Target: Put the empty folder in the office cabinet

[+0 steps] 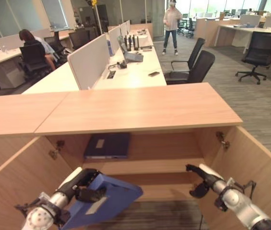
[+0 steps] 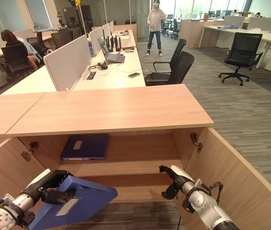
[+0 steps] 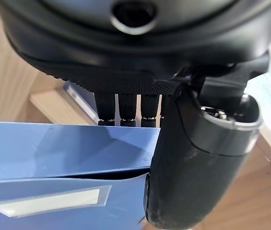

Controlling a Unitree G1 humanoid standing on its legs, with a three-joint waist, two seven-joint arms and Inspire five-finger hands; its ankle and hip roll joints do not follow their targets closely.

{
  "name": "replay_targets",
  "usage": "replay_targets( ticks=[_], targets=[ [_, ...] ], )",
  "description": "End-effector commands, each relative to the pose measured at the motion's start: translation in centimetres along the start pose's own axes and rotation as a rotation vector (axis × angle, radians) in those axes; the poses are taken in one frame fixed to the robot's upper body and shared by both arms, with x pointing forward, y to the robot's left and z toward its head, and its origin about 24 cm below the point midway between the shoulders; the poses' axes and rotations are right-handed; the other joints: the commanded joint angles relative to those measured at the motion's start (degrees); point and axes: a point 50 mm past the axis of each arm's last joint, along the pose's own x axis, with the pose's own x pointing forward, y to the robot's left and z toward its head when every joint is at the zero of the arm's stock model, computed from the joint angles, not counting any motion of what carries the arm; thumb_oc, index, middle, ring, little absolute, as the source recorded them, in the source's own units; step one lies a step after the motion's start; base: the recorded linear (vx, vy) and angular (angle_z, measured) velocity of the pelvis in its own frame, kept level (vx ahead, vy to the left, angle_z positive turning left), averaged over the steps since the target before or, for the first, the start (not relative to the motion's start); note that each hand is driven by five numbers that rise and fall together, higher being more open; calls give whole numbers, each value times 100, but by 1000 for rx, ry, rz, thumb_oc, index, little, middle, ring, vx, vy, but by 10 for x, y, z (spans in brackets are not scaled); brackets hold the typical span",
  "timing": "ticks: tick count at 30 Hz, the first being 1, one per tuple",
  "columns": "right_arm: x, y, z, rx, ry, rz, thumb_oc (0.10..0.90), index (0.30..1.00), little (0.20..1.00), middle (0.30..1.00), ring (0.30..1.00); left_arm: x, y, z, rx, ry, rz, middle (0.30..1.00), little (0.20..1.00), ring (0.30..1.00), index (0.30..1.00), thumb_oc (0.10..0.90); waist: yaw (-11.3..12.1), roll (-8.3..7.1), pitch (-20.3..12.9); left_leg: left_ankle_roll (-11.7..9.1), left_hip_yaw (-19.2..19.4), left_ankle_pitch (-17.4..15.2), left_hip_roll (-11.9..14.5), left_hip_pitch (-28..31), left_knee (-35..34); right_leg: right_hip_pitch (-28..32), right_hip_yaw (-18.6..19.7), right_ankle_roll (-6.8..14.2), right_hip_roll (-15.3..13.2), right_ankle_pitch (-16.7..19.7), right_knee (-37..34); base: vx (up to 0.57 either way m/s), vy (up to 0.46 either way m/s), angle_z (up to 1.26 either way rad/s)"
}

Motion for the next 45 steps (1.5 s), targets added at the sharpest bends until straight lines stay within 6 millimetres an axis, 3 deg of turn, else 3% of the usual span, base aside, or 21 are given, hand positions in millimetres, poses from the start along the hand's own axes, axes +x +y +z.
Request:
replay_targets(
  ticks=[1, 13, 20, 38, 45],
  targets=[
    [8, -39, 45, -80, -200, -111, 800, 900, 900, 900, 900, 8, 48, 65, 103, -324, 213, 300, 300, 300, 300, 400, -75, -214, 252, -95, -125, -699, 177, 368, -7, -83, -207, -3, -67, -232, 42, 0, 0, 0],
    [17, -26, 88, -34, -366, -42, 800, 900, 900, 900, 900, 22, 42, 87, 97, -419, 217, 300, 300, 300, 300, 400, -85, -221, 233, -98, -73, -701, 177, 390, -7, -93, -171, -22, -63, -237, 42, 0, 0, 0],
    [19, -32, 106, -70, -429, -57, 800, 900, 900, 900, 900, 27, 38, 108, 81, -515, 171, 300, 300, 300, 300, 400, -124, -226, 212, -94, -28, -723, 187, 426, -7, -103, -129, -23, -62, -232, 42, 0, 0, 0],
    [23, -45, 135, -122, -525, -109, 800, 900, 900, 900, 900, 31, 28, 142, 134, -644, 29, 300, 300, 300, 300, 400, -151, -234, 177, -93, 13, -740, 174, 456, -7, -100, -100, -17, -62, -225, 42, 0, 0, 0],
    [25, -37, 148, -92, -568, -65, 800, 900, 900, 900, 900, 35, 23, 155, 109, -702, 10, 300, 300, 300, 300, 400, -144, -249, 168, -90, -9, -739, 167, 446, -7, -94, -107, -22, -61, -224, 42, 0, 0, 0]
  ],
)
